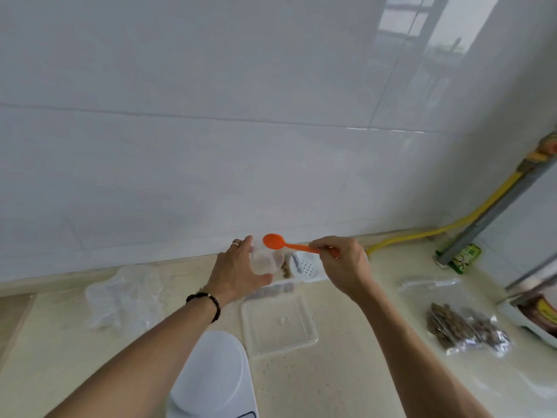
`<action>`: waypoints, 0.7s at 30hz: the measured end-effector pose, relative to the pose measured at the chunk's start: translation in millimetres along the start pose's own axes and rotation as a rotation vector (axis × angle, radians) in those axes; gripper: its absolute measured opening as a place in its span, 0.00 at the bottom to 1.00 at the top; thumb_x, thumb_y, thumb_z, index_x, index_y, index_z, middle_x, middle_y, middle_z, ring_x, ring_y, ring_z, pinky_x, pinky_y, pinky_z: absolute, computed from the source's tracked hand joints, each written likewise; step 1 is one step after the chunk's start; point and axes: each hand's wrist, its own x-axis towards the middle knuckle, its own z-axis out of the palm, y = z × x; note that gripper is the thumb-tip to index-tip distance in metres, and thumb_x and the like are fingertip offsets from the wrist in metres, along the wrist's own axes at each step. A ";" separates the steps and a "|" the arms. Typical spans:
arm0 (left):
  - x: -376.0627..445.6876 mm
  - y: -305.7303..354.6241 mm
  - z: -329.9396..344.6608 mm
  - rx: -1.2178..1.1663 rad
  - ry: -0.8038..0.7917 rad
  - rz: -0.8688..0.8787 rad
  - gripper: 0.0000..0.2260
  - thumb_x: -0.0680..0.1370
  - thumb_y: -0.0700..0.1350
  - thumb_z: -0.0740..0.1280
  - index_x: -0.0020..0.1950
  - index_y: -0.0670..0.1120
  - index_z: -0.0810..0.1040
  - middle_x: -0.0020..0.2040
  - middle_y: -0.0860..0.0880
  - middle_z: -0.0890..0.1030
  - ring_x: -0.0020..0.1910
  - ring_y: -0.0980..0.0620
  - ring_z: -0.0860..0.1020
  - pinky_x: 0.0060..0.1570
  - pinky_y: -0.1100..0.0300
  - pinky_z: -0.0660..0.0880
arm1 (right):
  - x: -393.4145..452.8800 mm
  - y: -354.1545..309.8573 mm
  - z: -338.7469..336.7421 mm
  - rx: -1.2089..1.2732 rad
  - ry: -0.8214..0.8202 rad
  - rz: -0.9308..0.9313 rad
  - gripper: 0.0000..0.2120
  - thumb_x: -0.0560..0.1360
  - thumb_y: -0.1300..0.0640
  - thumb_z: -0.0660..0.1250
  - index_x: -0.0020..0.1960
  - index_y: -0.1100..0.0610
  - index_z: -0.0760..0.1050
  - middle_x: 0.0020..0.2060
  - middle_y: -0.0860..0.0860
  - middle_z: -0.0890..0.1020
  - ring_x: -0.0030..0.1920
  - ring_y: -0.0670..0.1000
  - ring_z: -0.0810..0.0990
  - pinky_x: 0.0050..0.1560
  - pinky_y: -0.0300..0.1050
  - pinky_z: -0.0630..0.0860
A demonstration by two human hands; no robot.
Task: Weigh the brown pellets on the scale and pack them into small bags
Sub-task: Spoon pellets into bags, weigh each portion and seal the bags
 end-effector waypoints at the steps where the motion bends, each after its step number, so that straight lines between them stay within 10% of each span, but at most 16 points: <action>1: -7.4 3.9 -1.5 0.000 -0.004 0.002 0.37 0.64 0.64 0.73 0.65 0.47 0.67 0.58 0.50 0.73 0.53 0.49 0.75 0.54 0.54 0.72 | -4.9 2.7 -3.3 0.085 0.027 0.055 0.14 0.73 0.68 0.64 0.45 0.54 0.85 0.34 0.39 0.81 0.32 0.34 0.77 0.38 0.30 0.71; 12: -98.9 58.0 42.8 0.197 -0.068 0.237 0.28 0.65 0.62 0.73 0.52 0.51 0.62 0.47 0.52 0.68 0.48 0.46 0.73 0.48 0.54 0.69 | -156.1 122.7 -3.1 0.544 0.181 0.734 0.12 0.74 0.69 0.60 0.49 0.62 0.81 0.37 0.55 0.80 0.33 0.51 0.73 0.32 0.42 0.70; 18: -139.2 73.2 77.0 0.206 -0.124 0.254 0.46 0.64 0.67 0.69 0.74 0.46 0.57 0.62 0.47 0.72 0.58 0.46 0.74 0.57 0.49 0.72 | -230.3 170.0 13.2 0.594 0.171 0.923 0.09 0.72 0.68 0.67 0.46 0.58 0.82 0.38 0.54 0.82 0.35 0.50 0.73 0.34 0.41 0.69; 21: -150.2 66.7 81.2 0.247 -0.115 0.249 0.42 0.65 0.66 0.71 0.70 0.46 0.61 0.58 0.49 0.72 0.56 0.47 0.74 0.58 0.51 0.69 | -243.4 175.0 22.6 0.556 0.133 0.910 0.07 0.71 0.66 0.68 0.45 0.58 0.83 0.40 0.54 0.83 0.38 0.50 0.75 0.37 0.43 0.71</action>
